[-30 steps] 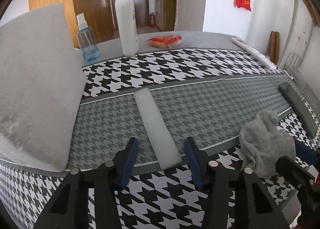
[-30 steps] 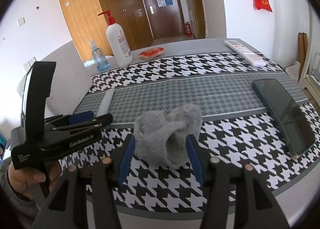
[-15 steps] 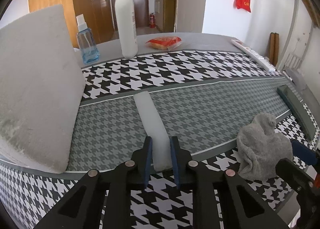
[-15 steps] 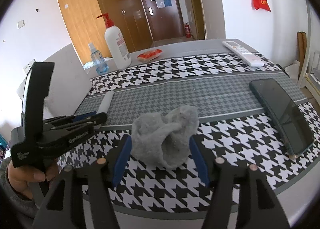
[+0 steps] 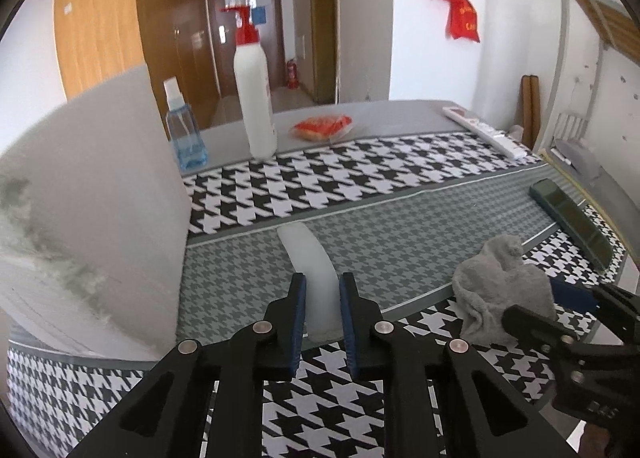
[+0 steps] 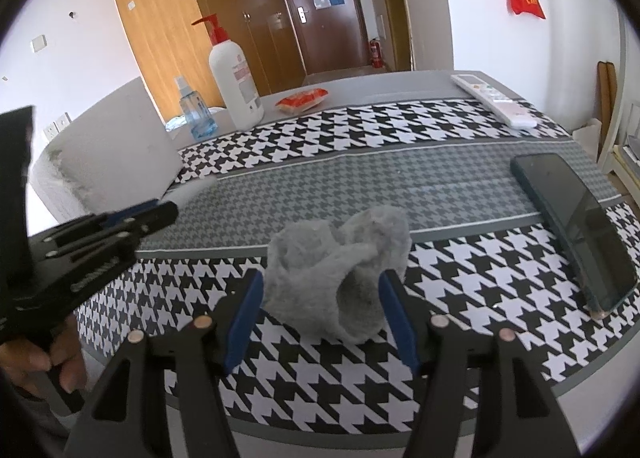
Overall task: Organize soft objects
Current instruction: 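Lift the foam strip and grey sock and carry both toward the foam box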
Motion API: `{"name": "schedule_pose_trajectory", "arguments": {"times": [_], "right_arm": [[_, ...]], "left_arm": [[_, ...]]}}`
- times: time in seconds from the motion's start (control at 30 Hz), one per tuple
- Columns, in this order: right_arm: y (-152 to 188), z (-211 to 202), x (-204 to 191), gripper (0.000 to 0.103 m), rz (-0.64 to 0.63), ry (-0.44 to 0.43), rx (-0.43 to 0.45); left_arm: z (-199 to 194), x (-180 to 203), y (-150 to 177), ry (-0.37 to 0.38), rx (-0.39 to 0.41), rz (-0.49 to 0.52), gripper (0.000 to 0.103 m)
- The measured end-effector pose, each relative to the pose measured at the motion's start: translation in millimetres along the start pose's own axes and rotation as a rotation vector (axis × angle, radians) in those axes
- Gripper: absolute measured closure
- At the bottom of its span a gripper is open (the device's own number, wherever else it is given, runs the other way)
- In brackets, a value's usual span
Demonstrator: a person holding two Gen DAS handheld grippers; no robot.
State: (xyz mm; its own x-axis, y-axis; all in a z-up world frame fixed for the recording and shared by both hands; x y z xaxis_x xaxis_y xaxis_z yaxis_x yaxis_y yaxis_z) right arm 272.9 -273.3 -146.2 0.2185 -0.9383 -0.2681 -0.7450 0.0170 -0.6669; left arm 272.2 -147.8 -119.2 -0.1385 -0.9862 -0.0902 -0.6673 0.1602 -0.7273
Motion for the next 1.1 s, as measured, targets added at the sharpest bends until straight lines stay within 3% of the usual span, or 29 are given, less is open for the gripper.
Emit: {"name": "schedule_pose_trajectory", "arguments": {"times": [0.43,0.5,0.57,0.77,1.1], "right_arm": [[4,11,-7,0.038,-0.041,0.045,-0.034],[4,11,-6,0.044,-0.039,0.051,-0.035],[5,11,-7,0.059,-0.040,0.056,-0.038],[6,12,-13,0.086,-0.055,0.044,-0.045],[-6,-12,-30,0.089,-0.064,0.021,0.035]], "left_arm": [[-16,-2,2,0.033,0.055,0.024,0.085],[-16,-4,2,0.031,0.054,0.022,0.085],[-18,-5,3,0.034,0.058,0.025,0.085],[-24,-10,5,0.032,0.068,0.018,0.085],[-36,-23,8,0.031,0.094,0.011,0.085]]}}
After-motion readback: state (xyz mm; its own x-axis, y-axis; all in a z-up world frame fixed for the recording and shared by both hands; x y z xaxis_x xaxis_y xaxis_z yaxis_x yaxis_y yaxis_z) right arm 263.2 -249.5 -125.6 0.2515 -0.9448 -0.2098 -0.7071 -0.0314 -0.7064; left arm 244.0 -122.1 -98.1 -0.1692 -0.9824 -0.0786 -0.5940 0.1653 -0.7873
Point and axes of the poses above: each gripper's, at about its wrist camera, not at the fingertips, and z roughly the way its jaws point, x to its right, y to its underside, the point moved 5 cm from there along z, roughly the way its jaws point, and after that the axes turned 5 degrees about z, right-handed, at the moved point
